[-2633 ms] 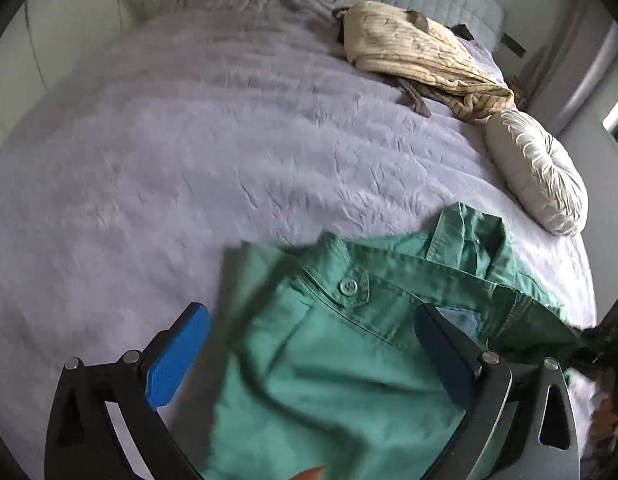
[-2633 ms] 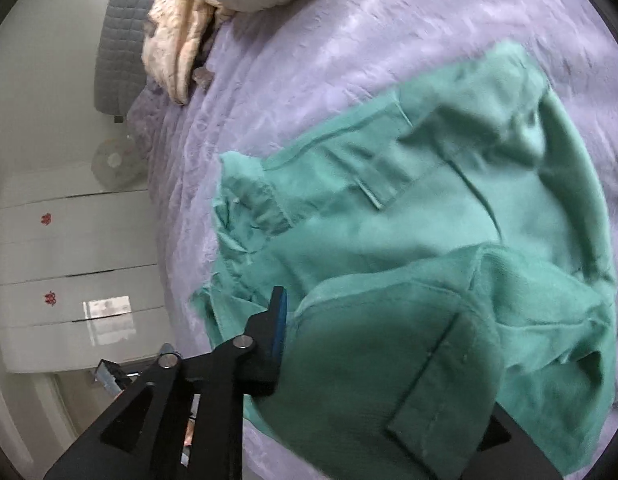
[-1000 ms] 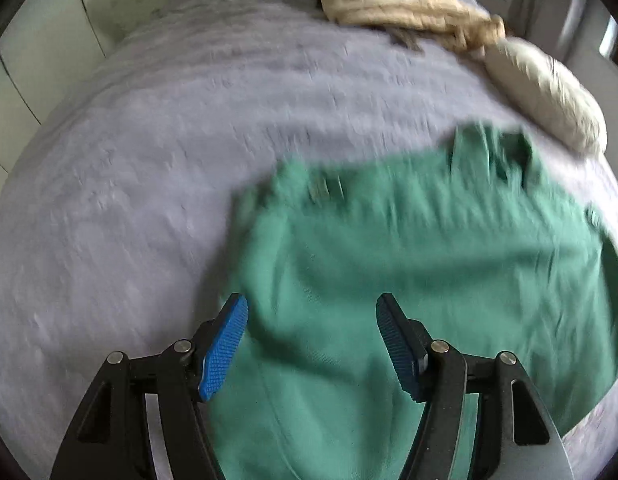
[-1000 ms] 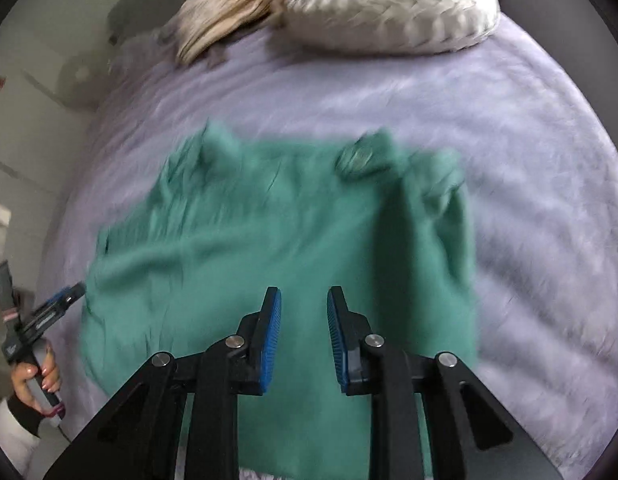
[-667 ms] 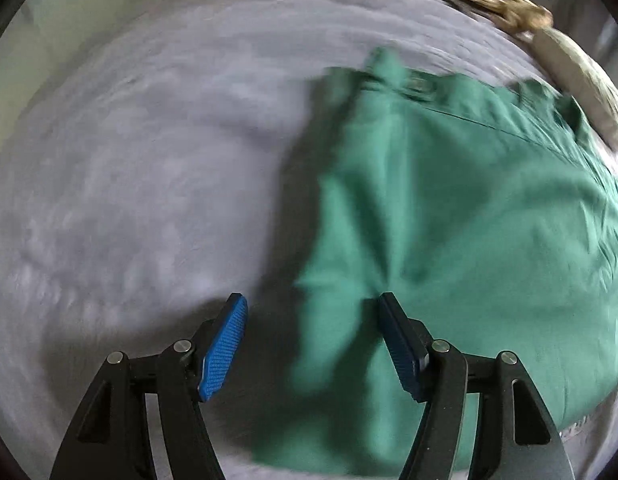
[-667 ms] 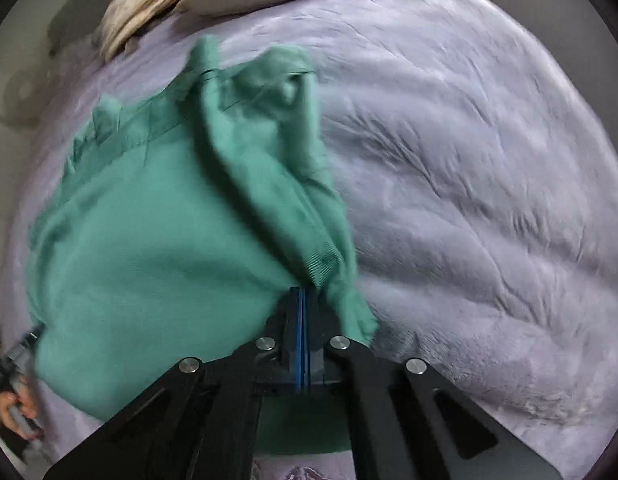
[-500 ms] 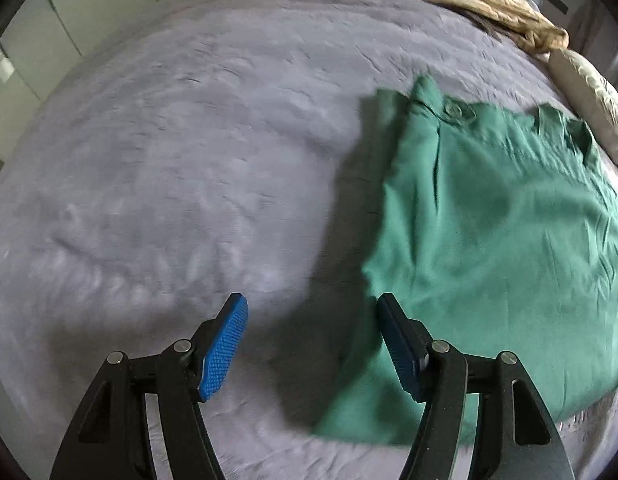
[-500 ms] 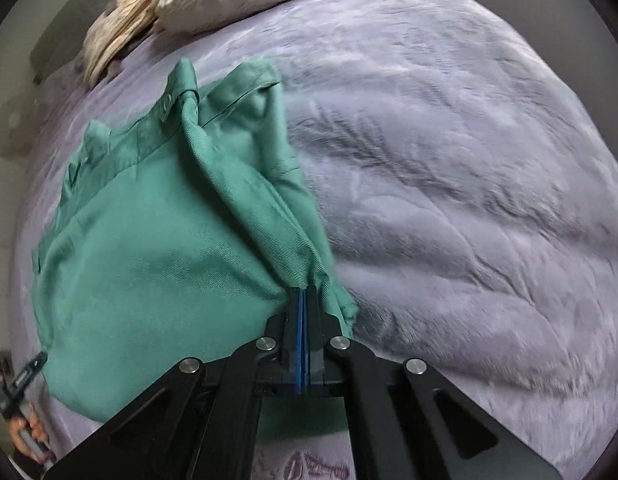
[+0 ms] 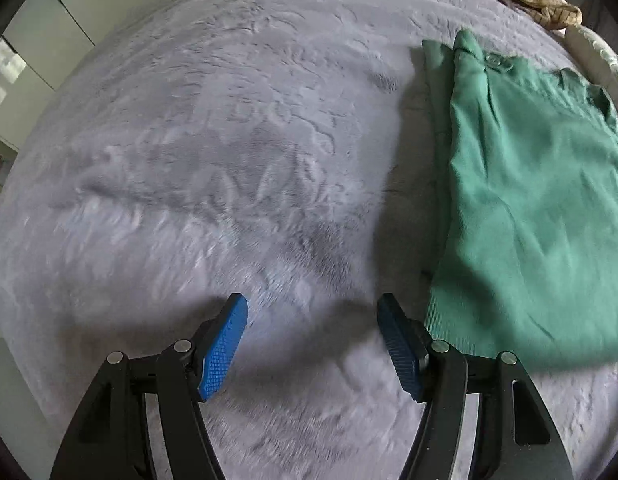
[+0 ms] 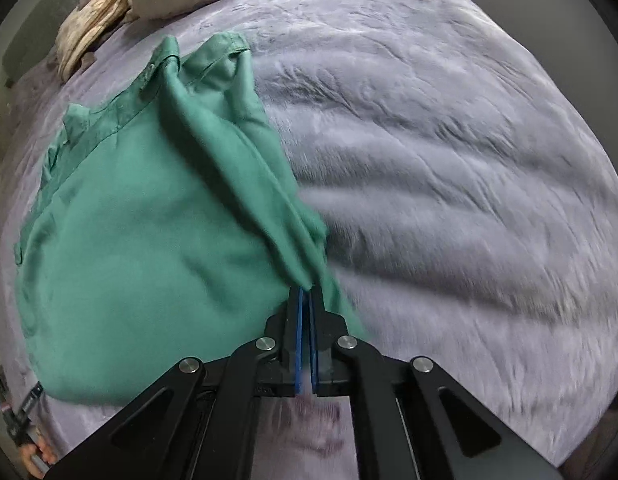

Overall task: Fold large clothes
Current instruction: 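Open both tools, release the folded jacket and pull them back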

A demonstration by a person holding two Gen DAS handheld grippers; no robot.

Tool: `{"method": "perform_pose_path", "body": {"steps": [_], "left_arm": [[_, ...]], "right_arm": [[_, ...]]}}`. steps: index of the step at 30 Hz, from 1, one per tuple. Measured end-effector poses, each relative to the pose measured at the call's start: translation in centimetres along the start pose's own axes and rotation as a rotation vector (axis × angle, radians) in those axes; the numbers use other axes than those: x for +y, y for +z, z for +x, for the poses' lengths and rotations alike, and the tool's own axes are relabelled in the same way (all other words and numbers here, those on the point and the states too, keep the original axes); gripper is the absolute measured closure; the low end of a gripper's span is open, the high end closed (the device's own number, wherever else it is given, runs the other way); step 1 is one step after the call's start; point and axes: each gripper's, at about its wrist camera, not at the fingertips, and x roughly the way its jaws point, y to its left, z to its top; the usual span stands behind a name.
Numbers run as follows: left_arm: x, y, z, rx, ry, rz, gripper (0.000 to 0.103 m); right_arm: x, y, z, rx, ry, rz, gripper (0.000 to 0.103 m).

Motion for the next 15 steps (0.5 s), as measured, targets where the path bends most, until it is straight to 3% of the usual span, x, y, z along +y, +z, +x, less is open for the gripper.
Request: {"method": "perform_pose_path", "body": {"steps": [4, 6, 8, 14, 15], "left_arm": [[0.7, -0.9, -1.5, 0.015, -0.051, -0.018, 0.034], [0.0, -1.8, -2.0, 0.023, -0.064, -0.013, 0.034], [0.1, -2.2, -2.4, 0.036, -0.075, -0.004, 0.034], [-2.2, -2.9, -2.8, 0.060, -0.109, 0.046, 0.034], [-2.3, -3.3, -3.0, 0.061, -0.121, 0.051, 0.030]], "right_arm": [[1.1, -3.5, -1.4, 0.053, 0.061, 0.032, 0.094], [2.4, -5.4, -1.6, 0.091, 0.084, 0.015, 0.078], [3.8, -7.2, -1.6, 0.123, 0.110, -0.005, 0.041], [9.0, -11.9, -0.9, 0.214, 0.196, -0.074, 0.039], [9.4, -12.8, -0.9, 0.222, 0.204, -0.081, 0.039]]}}
